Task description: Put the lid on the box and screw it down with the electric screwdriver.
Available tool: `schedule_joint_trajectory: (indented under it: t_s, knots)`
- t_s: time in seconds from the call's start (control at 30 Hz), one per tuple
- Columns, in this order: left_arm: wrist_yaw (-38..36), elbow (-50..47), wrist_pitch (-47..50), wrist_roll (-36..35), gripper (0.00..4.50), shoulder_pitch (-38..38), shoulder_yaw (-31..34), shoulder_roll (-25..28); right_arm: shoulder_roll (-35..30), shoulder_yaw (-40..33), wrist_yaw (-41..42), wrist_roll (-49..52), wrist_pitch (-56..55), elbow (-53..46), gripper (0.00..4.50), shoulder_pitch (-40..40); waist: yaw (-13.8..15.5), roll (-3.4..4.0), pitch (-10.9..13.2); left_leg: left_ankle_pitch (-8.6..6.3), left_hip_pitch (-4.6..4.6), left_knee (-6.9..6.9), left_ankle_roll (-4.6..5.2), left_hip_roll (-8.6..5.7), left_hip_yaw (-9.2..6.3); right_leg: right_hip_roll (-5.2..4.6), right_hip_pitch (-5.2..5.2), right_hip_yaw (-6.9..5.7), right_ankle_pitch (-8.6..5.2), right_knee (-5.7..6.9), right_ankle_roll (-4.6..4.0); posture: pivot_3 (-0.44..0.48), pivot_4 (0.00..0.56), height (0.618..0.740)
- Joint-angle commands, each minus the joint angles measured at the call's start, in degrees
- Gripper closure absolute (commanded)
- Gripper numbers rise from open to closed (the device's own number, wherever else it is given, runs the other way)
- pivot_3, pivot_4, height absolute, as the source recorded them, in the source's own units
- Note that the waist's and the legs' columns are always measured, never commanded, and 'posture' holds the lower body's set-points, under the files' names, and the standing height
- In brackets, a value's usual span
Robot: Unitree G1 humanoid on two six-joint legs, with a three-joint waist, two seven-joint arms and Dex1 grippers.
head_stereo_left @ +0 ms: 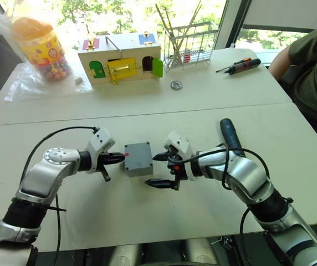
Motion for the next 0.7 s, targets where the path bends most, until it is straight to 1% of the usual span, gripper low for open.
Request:
schedule_joint_trajectory:
  t_s: [0.03, 0.17, 0.27, 0.33, 0.4, 0.47, 0.53, 0.63, 0.7]
  knots:
    - [-0.5, -0.2, -1.8, 0.5, 4.5, -1.6, -0.7, -0.6, 0.9, -0.8, -0.9, 0.2, -0.1, -2.1, 0.05, -0.4, 0.1, 0.0, 0.0, 0.0, 0.0, 0.0, 0.0, 0.0, 0.0, 0.0, 0.0, 0.0, 0.0, 0.0, 0.0, 0.0, 0.15, 0.74]
    - [-1.6, -0.2, -1.7, 0.4, 4.5, -1.7, -0.3, 0.0, -0.5, -2.5, -1.4, 0.2, 0.1, -2.7, 0.05, -0.5, 0.1, 0.0, 0.0, 0.0, 0.0, 0.01, 0.0, -0.01, 0.0, -0.01, 0.01, -0.01, 0.0, 0.0, 0.0, 0.0, 0.15, 0.74]
    - [-5.2, -1.5, -1.3, 0.2, 4.5, -1.0, 0.7, 4.4, -5.3, -7.5, 0.3, 2.2, 0.6, -7.1, 0.05, 0.9, 0.1, 0.0, 0.0, 0.0, -0.02, 0.01, 0.0, -0.02, 0.0, -0.01, 0.0, -0.01, 0.0, 0.0, 0.0, 0.0, 0.15, 0.74]
    - [-7.4, -1.5, -1.1, -0.7, 4.5, -1.2, 2.3, 7.4, -7.1, -13.1, 0.8, 5.3, 1.0, -10.4, 0.05, 2.3, 0.1, 0.0, 0.0, -0.01, -0.03, 0.0, 0.01, -0.02, -0.01, -0.01, 0.0, 0.0, 0.0, -0.03, 0.0, 0.0, 0.15, 0.74]
    - [-9.7, -2.3, 0.9, -3.7, 4.5, -2.5, 4.9, 9.7, -6.1, -22.9, -0.3, 11.2, 3.7, -11.6, 0.05, 3.2, 0.1, 0.0, 0.0, -0.01, -0.03, -0.02, 0.01, 0.01, -0.02, 0.0, 0.0, 0.01, 0.0, -0.04, 0.0, 0.0, 0.15, 0.74]
    - [-11.7, -4.6, 3.7, -7.7, 4.5, -4.0, 6.7, 10.8, -7.3, -28.7, -0.1, 13.2, 3.6, -11.0, 0.05, 4.9, 0.3, 0.0, 0.0, -0.01, -0.03, -0.03, 0.01, 0.02, -0.02, 0.01, 0.0, 0.02, 0.0, -0.03, 0.0, 0.0, 0.15, 0.74]
    - [-13.1, -8.6, 6.9, -11.8, 4.5, -5.7, 7.1, 10.8, -10.1, -30.2, 0.5, 11.8, 1.6, -9.8, 0.05, 8.0, 0.6, -0.01, 0.0, -0.01, -0.02, 0.01, 0.02, 0.0, -0.07, 0.0, 0.13, -0.02, 0.0, -0.08, 0.0, 0.0, 0.15, 0.74]
    - [-13.2, -12.4, 9.2, -14.4, 4.5, -7.2, 6.0, 10.4, -11.6, -29.7, 0.3, 10.6, -0.8, -8.9, 0.05, 11.4, 0.3, -0.02, 0.0, -0.07, -0.01, 0.07, 0.11, -0.02, -0.02, -0.02, 0.25, 0.01, 0.0, -0.21, 0.0, 0.0, 0.15, 0.74]
    - [-11.9, -14.2, 9.5, -14.2, 4.5, -8.5, 3.7, 9.0, -11.4, -27.5, -0.4, 8.9, -3.3, -9.0, 0.53, 14.3, 0.1, -0.02, 0.0, -0.07, -0.01, 0.07, 0.12, -0.01, 0.0, -0.01, 0.23, 0.05, 0.0, -0.21, 0.0, 0.0, 0.15, 0.74]
